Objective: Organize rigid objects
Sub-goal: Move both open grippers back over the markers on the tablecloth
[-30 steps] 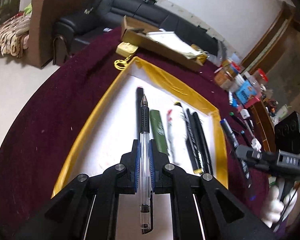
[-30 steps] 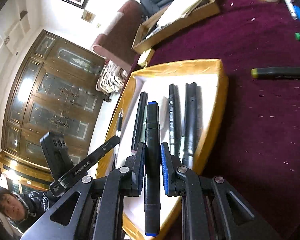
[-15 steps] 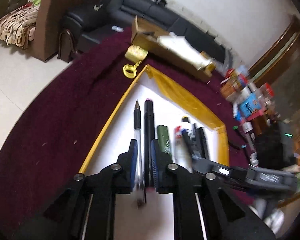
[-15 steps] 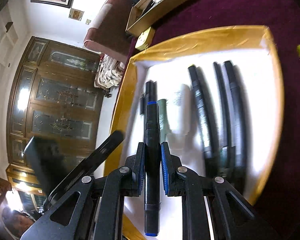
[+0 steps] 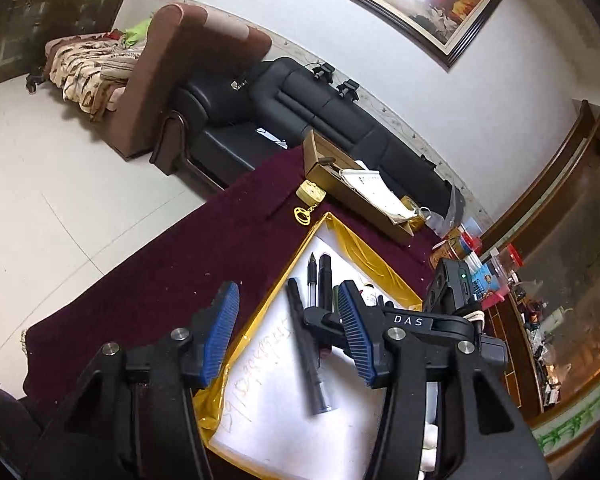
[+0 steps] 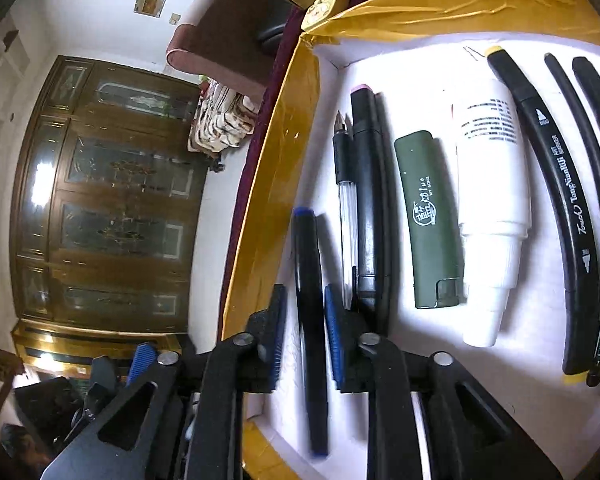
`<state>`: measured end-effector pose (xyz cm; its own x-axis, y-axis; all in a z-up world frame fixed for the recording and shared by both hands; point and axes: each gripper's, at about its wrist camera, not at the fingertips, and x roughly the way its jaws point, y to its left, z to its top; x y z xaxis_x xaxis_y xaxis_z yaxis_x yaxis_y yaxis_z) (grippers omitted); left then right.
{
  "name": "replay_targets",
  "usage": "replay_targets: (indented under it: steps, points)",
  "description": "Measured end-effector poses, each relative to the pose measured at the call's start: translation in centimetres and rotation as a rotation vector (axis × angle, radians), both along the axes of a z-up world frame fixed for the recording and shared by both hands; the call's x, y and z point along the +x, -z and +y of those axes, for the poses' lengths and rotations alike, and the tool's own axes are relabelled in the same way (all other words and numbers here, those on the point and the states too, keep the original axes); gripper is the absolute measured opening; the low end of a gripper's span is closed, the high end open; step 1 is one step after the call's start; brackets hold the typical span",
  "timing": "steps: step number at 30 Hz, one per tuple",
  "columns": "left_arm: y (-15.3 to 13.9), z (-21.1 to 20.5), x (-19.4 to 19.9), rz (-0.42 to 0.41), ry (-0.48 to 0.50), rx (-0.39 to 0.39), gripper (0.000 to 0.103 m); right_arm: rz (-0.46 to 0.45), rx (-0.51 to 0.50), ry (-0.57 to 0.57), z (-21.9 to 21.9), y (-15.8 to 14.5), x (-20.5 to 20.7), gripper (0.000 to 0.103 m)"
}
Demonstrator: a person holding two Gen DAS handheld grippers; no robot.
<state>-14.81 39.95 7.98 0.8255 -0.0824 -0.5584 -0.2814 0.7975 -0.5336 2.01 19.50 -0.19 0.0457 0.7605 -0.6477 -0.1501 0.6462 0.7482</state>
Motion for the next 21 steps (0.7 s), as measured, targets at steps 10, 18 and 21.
replay_targets:
  steps: [10,18,21]
  points:
    - [-0.1,-2.5,0.7,0.009,0.062,0.009,0.05,-0.192,0.011,0.025,-6.2,-4.6,-1.7,0.035]
    - [-0.8,-6.1,0.9,0.018,0.151,0.016,0.051,-0.345,-0.064,0.132,-14.5,-7.2,-2.0,0.035]
    - [-1.3,-7.7,0.6,0.009,0.17,0.039,0.052,-0.372,-0.154,0.257,-19.4,-7.4,0.1,0.035]
